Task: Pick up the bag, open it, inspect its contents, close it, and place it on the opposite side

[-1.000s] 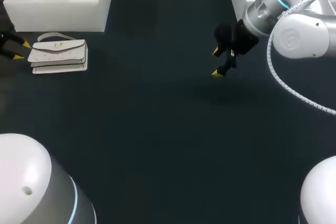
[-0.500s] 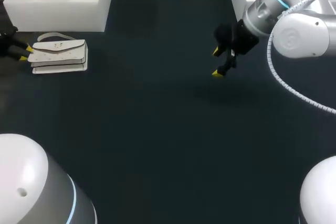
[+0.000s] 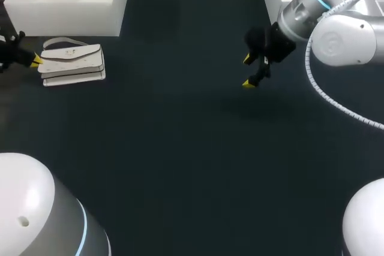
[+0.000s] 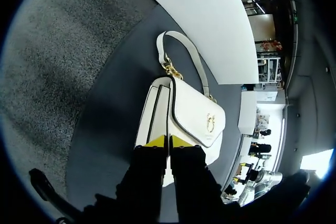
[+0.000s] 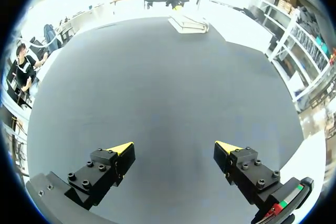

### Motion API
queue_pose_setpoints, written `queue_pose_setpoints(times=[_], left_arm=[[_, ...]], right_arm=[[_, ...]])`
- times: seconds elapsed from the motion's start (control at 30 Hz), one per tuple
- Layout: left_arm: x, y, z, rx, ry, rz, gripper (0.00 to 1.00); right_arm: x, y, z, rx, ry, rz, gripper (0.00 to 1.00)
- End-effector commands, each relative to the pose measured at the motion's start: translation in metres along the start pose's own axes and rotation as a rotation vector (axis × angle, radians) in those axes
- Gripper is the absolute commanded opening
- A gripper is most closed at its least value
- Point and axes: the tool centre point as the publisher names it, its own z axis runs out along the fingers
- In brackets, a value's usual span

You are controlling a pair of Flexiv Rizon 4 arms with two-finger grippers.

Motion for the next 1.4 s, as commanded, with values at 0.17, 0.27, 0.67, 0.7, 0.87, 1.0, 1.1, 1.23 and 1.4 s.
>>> queue_pose_setpoints(times=[0.17,0.27,0.67,0.7,0.87,1.0,1.1,1.23,1.4], left_arm=[[0.021,0.022,0.016,-0.056,0.021,0.068,0.00],[0.030,0.032,0.021,-0.071,0.030,0.085,0.00],[0.039,0.047,0.031,-0.093,0.023,0.110,0.00],[0.039,0.047,0.031,-0.095,0.022,0.110,0.09],[0.032,0.045,0.026,-0.078,0.015,0.089,0.38],[0.024,0.040,0.015,-0.037,0.018,0.056,0.38],[0.023,0.040,0.014,-0.034,0.029,0.048,0.36],[0.028,0.046,0.023,-0.069,0.052,0.062,0.31],[0.033,0.051,0.036,-0.112,0.065,0.072,0.27]], right_arm=[[-0.001,0.000,0.001,-0.001,0.001,-0.001,1.00],[-0.001,0.000,0.001,-0.001,0.001,-0.001,1.00],[-0.001,0.000,0.001,-0.001,0.001,-0.001,1.00],[-0.001,0.000,0.001,-0.001,0.001,-0.001,1.00],[-0.001,0.000,0.001,-0.001,0.001,-0.001,1.00],[-0.001,0.000,0.001,-0.001,0.001,-0.001,1.00],[-0.001,0.000,0.001,-0.001,0.001,-0.001,1.00],[-0.001,0.000,0.001,-0.001,0.001,-0.001,1.00],[-0.001,0.000,0.001,-0.001,0.001,-0.001,1.00]])
